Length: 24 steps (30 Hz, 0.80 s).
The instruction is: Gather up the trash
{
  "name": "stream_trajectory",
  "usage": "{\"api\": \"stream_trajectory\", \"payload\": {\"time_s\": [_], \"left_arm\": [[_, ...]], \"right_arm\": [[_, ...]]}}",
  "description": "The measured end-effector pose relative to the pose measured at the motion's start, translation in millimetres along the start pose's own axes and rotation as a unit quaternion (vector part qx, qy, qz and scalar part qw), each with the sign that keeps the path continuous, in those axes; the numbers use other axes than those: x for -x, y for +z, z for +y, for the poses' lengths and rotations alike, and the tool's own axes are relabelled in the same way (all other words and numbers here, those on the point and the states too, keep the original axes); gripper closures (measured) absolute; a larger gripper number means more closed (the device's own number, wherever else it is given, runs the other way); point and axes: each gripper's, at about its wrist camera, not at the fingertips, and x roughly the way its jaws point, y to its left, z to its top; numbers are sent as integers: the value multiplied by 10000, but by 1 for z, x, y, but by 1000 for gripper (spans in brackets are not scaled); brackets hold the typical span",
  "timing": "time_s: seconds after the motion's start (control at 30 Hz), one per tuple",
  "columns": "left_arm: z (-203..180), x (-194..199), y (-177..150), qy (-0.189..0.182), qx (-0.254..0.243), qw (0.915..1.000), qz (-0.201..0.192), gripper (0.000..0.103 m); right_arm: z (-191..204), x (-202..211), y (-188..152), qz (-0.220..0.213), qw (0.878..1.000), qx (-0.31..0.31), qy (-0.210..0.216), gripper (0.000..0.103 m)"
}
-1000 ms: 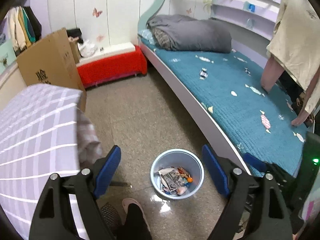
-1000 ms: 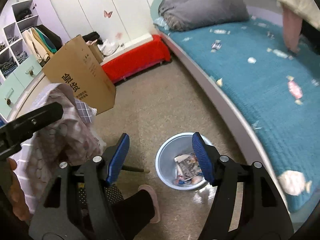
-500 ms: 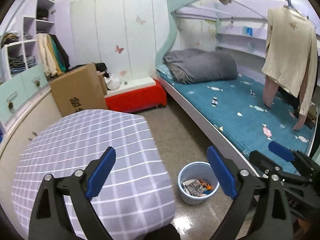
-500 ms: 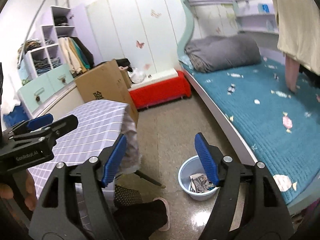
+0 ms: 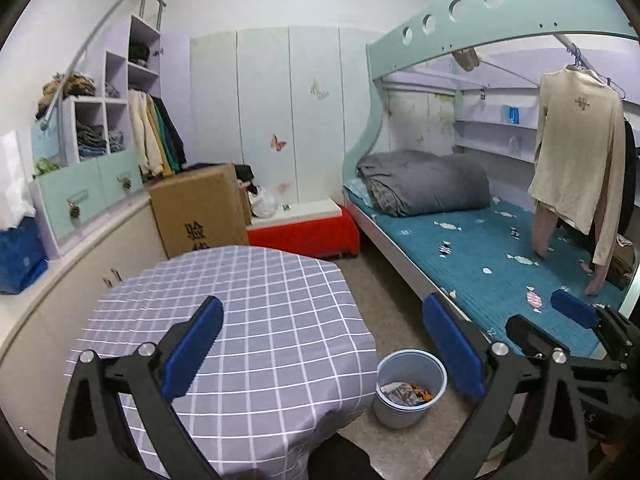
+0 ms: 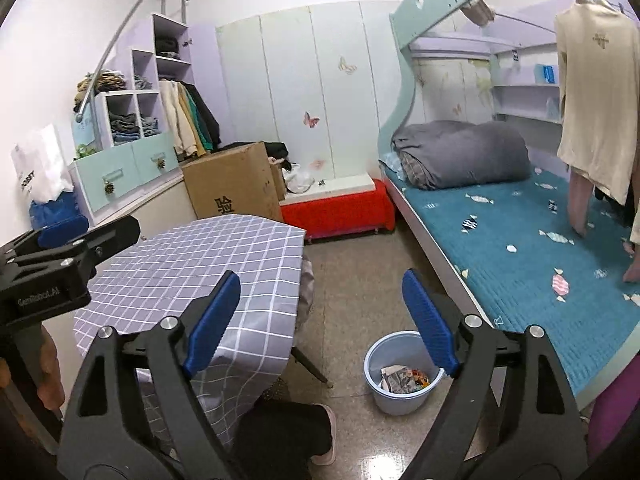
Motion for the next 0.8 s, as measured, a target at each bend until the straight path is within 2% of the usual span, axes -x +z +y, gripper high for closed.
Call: {"api": "stream_trajectory", "payload": {"time_s": [0.27, 0.43, 0.8], "left_arm": [[0, 21, 0, 124, -102, 9996, -222, 5], [-8, 23, -1, -32, -135, 9997, -194, 5], [-32, 24, -7, -177, -394, 9990, -143, 5]], "right_arm": [[10, 18, -2, -241, 9993, 238, -165, 19], [8, 24, -5, -297, 9987, 239, -331, 18], [-7, 31, -9, -309, 9986, 107, -420, 17]]}}
